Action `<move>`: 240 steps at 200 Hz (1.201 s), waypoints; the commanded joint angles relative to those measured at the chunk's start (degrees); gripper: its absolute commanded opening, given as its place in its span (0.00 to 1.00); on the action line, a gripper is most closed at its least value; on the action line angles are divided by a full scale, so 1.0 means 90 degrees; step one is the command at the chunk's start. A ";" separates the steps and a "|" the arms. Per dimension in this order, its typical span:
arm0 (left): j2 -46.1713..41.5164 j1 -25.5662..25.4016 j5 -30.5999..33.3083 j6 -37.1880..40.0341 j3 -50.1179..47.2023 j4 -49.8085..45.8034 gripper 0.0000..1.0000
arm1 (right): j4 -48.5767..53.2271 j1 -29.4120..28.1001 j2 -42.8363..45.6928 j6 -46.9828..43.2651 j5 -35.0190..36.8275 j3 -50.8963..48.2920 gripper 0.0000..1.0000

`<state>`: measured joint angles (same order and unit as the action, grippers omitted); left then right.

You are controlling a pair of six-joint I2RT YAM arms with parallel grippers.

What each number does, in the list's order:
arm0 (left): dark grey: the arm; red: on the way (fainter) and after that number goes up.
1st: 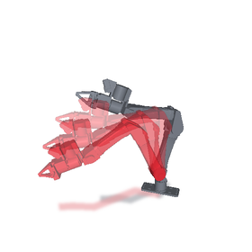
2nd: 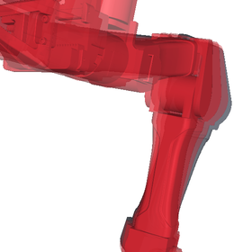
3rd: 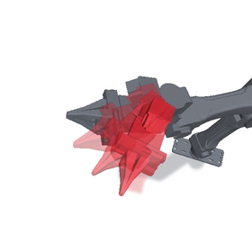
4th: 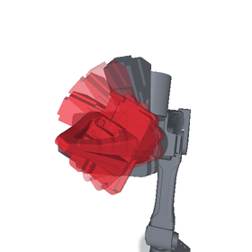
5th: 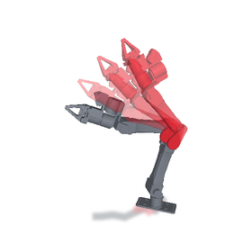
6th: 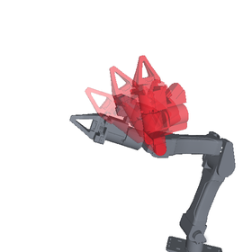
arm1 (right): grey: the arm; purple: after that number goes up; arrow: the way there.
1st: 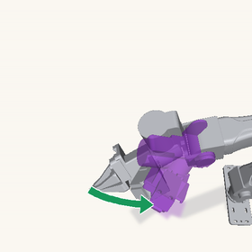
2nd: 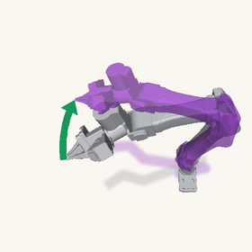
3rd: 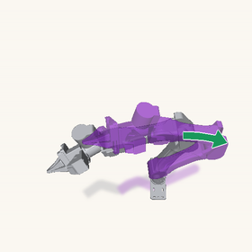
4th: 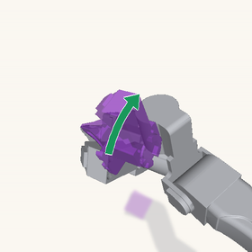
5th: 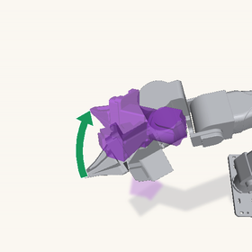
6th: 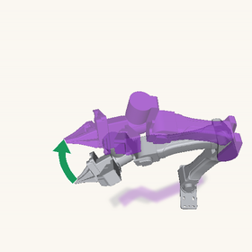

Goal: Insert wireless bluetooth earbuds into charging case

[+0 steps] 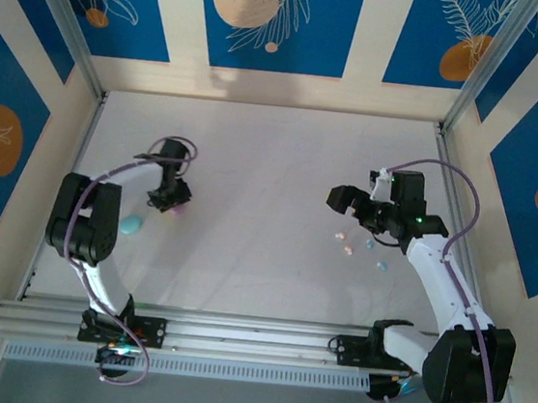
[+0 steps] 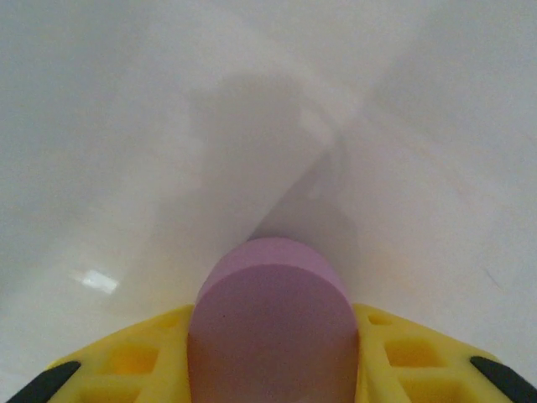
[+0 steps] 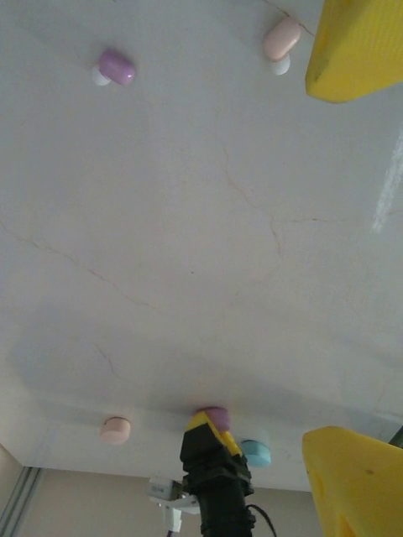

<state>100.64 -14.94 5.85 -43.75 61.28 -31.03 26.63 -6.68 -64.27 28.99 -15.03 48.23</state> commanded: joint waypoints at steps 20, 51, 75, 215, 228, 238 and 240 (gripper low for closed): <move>0.0318 -0.2046 -0.0293 -0.0983 0.0154 0.0218 0.30 | 0.0045 -0.0399 -0.0322 0.0080 0.0030 -0.0103 0.98; 0.0968 -0.3145 -0.0127 -0.1505 0.0766 0.0127 0.31 | 0.0090 -0.0728 -0.0514 0.0079 0.0277 -0.0094 0.96; 0.1293 -0.3522 -0.0084 -0.1721 0.1161 0.0020 0.35 | 0.0087 -0.0853 -0.0567 0.0096 0.0436 -0.0132 0.95; -0.2152 -0.2559 0.1330 -0.1390 -0.0692 0.0388 0.77 | 0.0059 -0.2505 -0.2478 0.0032 0.1090 0.0718 0.73; -0.2648 -0.2290 0.1223 -0.1277 -0.1036 0.0717 0.77 | 0.0130 -0.2899 -0.2850 -0.0011 0.1321 0.1006 0.75; -0.2962 -0.2104 0.1132 -0.1253 -0.1183 0.0811 0.77 | 0.0218 -0.3182 -0.3141 -0.0074 0.1497 0.1263 0.78; -0.3011 -0.2057 0.1114 -0.1245 -0.1203 0.0823 0.77 | 0.0240 -0.3242 -0.3200 -0.0076 0.1548 0.1321 0.79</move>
<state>78.35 -36.56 15.09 -56.58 54.00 -26.26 26.70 -30.81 -88.55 29.80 -5.58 54.83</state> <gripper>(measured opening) 0.768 0.762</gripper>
